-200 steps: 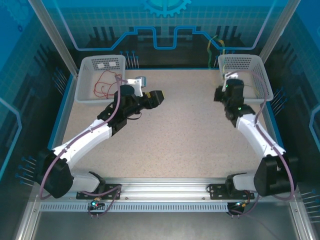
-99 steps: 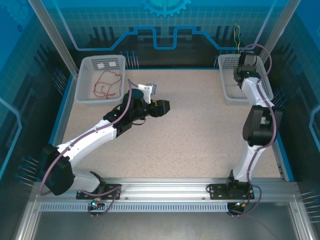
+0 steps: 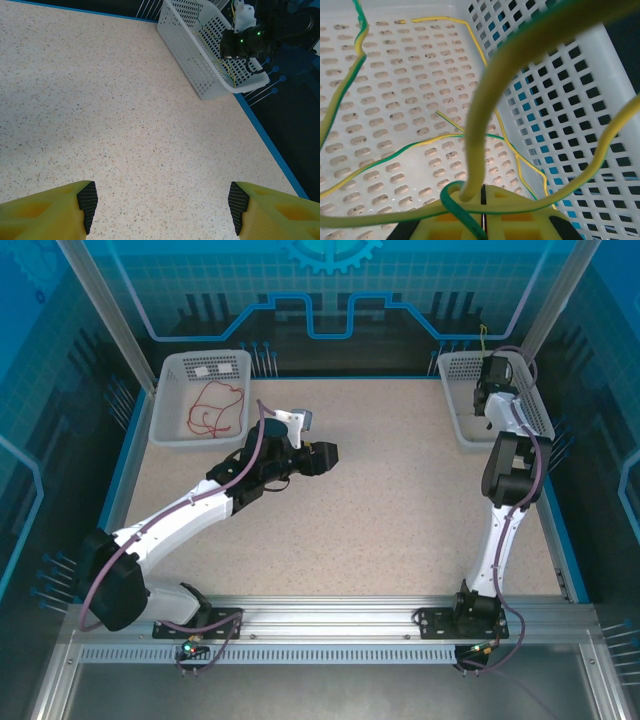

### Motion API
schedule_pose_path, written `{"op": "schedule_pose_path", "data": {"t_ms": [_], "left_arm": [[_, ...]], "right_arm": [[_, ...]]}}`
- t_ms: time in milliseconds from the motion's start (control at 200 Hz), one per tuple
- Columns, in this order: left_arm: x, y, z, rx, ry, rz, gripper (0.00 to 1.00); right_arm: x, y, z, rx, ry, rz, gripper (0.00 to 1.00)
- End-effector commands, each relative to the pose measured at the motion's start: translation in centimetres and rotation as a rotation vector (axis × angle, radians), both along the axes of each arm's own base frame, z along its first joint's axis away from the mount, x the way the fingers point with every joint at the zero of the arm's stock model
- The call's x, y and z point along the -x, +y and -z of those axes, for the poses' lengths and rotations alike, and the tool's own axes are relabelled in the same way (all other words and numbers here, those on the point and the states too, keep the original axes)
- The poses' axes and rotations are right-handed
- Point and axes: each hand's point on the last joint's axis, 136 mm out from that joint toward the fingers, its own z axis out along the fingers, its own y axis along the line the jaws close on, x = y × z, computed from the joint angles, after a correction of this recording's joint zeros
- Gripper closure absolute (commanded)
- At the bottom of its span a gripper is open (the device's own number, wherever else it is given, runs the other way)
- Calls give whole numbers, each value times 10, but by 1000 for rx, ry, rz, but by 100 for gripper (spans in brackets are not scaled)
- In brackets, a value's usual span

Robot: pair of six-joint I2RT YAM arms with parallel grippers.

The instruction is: Untangle the cables

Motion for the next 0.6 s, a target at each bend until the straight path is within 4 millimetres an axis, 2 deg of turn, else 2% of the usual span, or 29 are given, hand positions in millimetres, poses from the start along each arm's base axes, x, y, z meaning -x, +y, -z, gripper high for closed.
{"op": "schedule_pose_path", "data": {"t_ms": [0, 20, 65, 120, 160, 320, 380, 550, 595], "left_arm": [[2, 3, -4, -17, -30, -3, 27], [2, 3, -3, -17, -30, -5, 27], [2, 5, -2, -19, -32, -10, 27], [2, 6, 0, -18, -32, -13, 26], [2, 6, 0, -22, -32, -13, 26], [2, 6, 3, -32, -27, -13, 26], [2, 7, 4, -34, -30, -16, 25], [2, 8, 6, -40, -29, -20, 25], [3, 9, 7, -44, -28, -21, 25]], "right_arm": [[2, -6, 5, -27, 12, 22, 90], [3, -7, 6, -28, 11, 27, 84], [3, -6, 9, -35, 11, 28, 77], [3, -3, 9, -50, 8, 23, 56], [3, -2, 3, -49, -4, 24, 44], [4, 7, -25, -58, -62, 9, 37], [7, 7, -35, -36, -70, 22, 27], [19, 5, -52, -3, -80, 60, 24], [23, 5, -55, -5, -88, 68, 20]]}}
